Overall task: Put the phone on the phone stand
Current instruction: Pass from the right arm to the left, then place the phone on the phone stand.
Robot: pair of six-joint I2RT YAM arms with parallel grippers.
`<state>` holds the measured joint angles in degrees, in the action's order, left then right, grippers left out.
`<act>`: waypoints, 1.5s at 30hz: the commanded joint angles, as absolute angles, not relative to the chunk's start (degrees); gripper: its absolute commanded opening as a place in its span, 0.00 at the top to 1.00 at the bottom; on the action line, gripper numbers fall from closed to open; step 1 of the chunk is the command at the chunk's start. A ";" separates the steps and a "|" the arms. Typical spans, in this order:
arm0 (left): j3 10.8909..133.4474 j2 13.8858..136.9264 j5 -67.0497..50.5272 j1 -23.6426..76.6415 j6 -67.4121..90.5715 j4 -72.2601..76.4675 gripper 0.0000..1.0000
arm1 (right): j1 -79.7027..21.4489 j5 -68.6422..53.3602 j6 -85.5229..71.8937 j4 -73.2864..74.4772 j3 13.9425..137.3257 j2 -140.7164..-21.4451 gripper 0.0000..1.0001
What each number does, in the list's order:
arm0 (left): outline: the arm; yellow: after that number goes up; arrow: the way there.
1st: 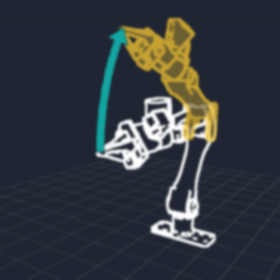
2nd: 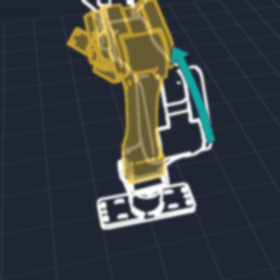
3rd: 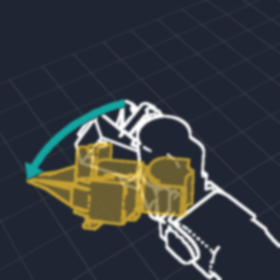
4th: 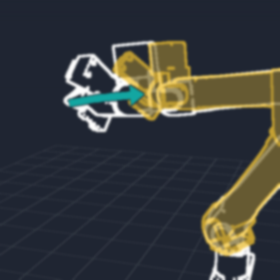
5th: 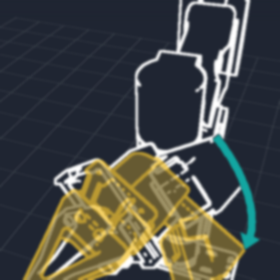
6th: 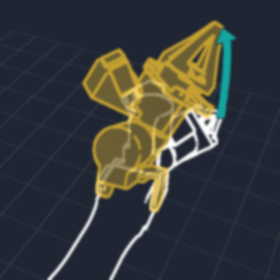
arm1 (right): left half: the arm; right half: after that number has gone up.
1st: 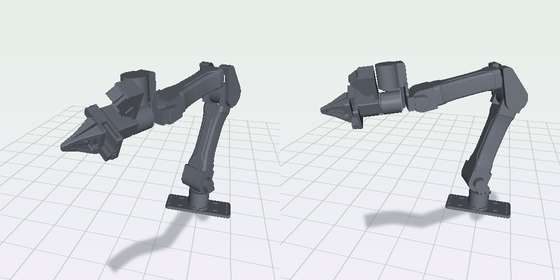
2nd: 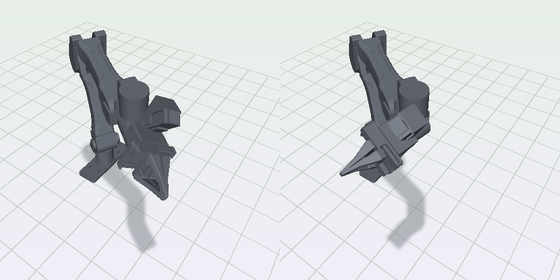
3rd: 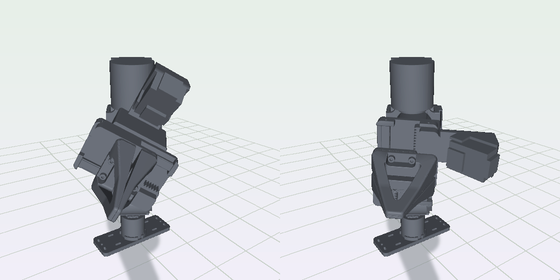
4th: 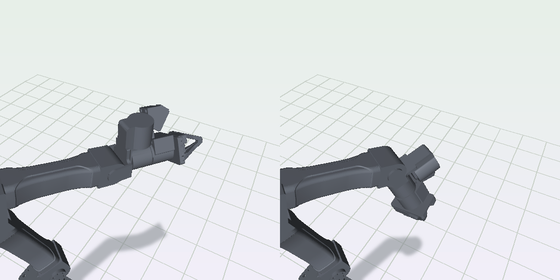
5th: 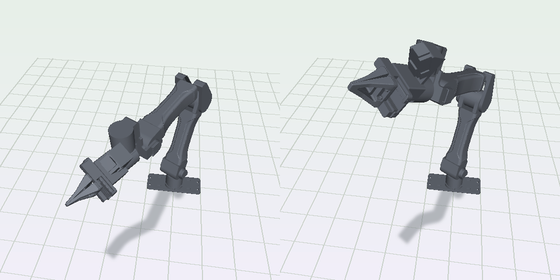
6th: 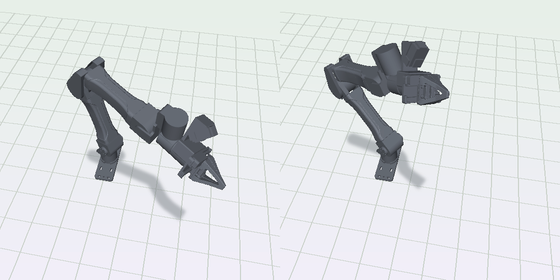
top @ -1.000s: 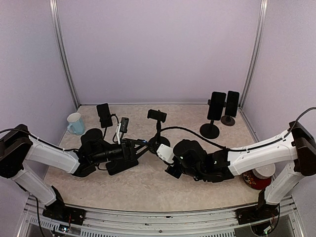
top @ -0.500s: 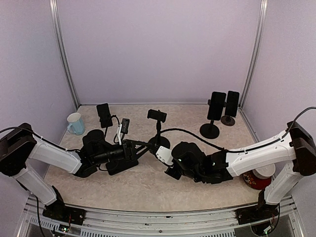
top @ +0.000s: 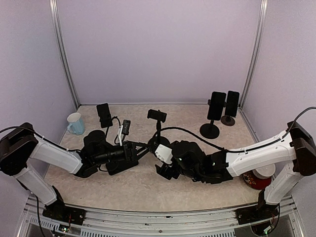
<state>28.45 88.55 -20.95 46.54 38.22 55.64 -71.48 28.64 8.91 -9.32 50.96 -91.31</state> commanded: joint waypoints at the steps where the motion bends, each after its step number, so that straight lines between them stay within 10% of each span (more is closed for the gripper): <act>1: 29.90 85.61 -20.04 46.71 35.82 54.39 0.53 | -72.00 27.00 8.35 -11.33 51.28 -89.62 0.00; 45: 36.34 69.91 -6.12 24.32 25.23 17.78 0.59 | -66.97 22.95 5.54 -10.95 47.66 -84.81 0.00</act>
<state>33.21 69.78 -6.24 27.09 26.44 17.06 -67.68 22.74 6.31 -10.98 47.70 -85.36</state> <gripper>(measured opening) 0.744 0.999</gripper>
